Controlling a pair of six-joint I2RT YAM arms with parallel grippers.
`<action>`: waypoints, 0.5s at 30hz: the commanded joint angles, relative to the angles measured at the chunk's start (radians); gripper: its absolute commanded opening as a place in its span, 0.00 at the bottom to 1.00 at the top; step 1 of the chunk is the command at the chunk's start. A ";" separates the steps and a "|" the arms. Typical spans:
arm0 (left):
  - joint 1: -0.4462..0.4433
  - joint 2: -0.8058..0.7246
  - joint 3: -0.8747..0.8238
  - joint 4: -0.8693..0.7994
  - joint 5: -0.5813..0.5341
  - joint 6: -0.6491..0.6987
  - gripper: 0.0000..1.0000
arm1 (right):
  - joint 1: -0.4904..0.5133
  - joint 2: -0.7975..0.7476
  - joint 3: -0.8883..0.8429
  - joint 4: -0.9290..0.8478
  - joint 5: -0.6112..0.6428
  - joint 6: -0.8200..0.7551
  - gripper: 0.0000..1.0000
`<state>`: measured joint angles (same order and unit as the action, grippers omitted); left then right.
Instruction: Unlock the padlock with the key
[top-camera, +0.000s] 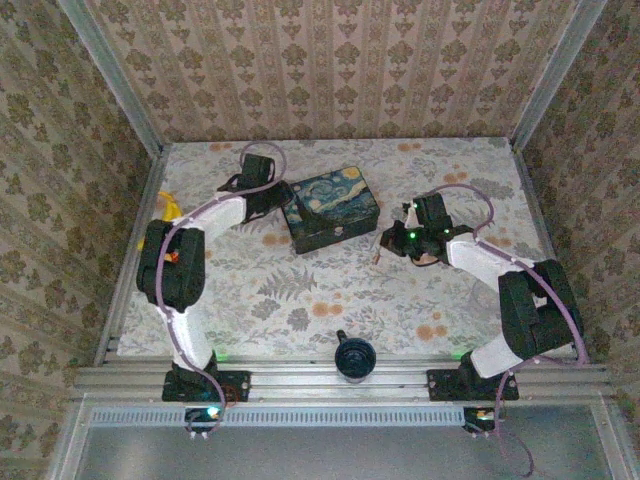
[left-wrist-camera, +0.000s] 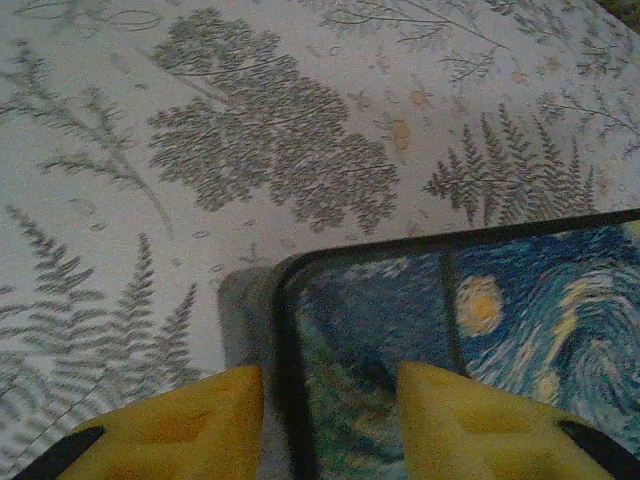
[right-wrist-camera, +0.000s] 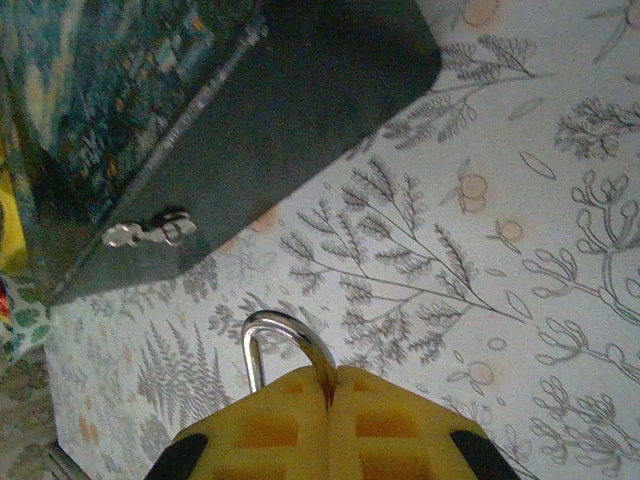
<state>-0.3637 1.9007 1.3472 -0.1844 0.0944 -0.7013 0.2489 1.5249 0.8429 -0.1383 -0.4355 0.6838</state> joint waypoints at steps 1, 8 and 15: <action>0.009 0.057 0.065 0.042 0.056 -0.006 0.39 | -0.009 0.033 0.033 -0.057 -0.056 -0.077 0.00; 0.014 0.142 0.176 0.092 0.120 -0.044 0.39 | -0.016 0.094 0.053 -0.046 -0.098 -0.108 0.00; 0.024 0.101 0.153 0.096 0.114 -0.060 0.57 | -0.036 0.138 0.069 -0.116 -0.036 -0.161 0.00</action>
<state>-0.3569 2.0411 1.4979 -0.1059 0.1936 -0.7506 0.2298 1.6463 0.8825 -0.1829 -0.4934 0.5720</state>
